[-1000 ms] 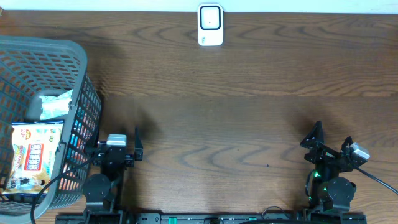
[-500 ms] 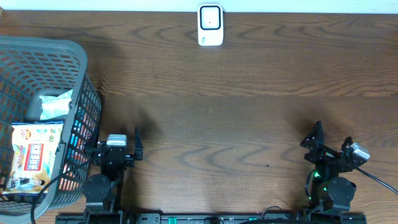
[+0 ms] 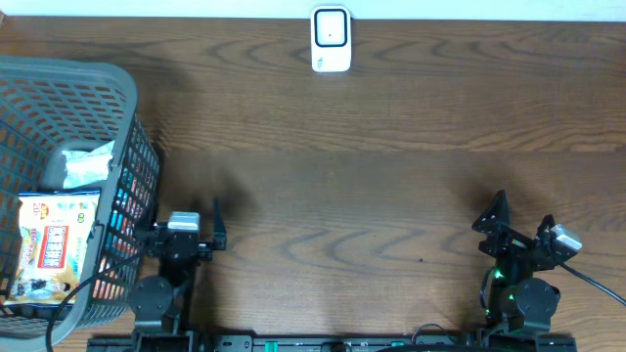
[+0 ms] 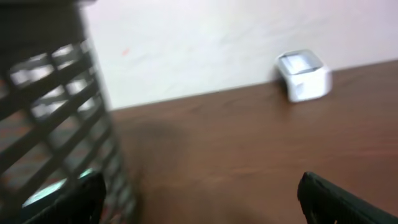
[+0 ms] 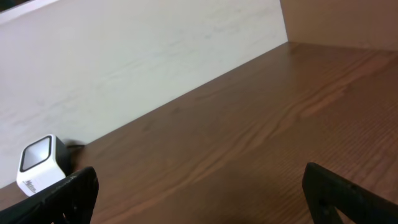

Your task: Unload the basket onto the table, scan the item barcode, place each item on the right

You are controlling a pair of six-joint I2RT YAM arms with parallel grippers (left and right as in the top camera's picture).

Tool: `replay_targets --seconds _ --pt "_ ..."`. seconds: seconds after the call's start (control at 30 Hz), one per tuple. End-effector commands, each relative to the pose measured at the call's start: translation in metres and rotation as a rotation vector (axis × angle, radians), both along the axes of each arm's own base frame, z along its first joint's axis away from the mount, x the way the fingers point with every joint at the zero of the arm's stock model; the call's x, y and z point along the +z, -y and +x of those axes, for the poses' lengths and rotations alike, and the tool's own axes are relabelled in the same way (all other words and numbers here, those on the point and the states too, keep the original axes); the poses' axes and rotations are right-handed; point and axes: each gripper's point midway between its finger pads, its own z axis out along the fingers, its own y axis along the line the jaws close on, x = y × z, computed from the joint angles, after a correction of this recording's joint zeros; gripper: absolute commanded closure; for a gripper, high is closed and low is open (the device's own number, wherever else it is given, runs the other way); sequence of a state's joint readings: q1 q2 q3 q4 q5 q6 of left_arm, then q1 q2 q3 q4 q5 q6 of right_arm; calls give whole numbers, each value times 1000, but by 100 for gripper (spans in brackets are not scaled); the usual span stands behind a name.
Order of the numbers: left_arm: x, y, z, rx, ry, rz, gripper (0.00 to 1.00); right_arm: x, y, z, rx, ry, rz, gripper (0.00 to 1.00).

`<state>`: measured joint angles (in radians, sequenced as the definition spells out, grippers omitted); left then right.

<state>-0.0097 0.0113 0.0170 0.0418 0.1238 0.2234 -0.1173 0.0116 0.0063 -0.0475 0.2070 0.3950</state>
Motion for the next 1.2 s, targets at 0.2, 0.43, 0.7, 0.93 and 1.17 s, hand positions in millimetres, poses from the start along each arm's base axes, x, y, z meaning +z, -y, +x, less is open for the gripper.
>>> replay_targets --seconds 0.2,0.43,0.7,0.93,1.17 --pt "44 40 -14 -241 49 -235 2 0 0 0 -5 7 10 1" --pt "99 48 -27 -304 110 -312 2 1 0 0 -5 7 10 1" --pt "143 50 -21 -307 28 -434 2 0 0 0 -5 7 10 1" --pt "178 63 -3 -340 -181 -525 2 0 0 0 -5 7 10 1" --pt "183 107 -12 -619 -378 -536 2 0 0 0 -5 7 10 1"
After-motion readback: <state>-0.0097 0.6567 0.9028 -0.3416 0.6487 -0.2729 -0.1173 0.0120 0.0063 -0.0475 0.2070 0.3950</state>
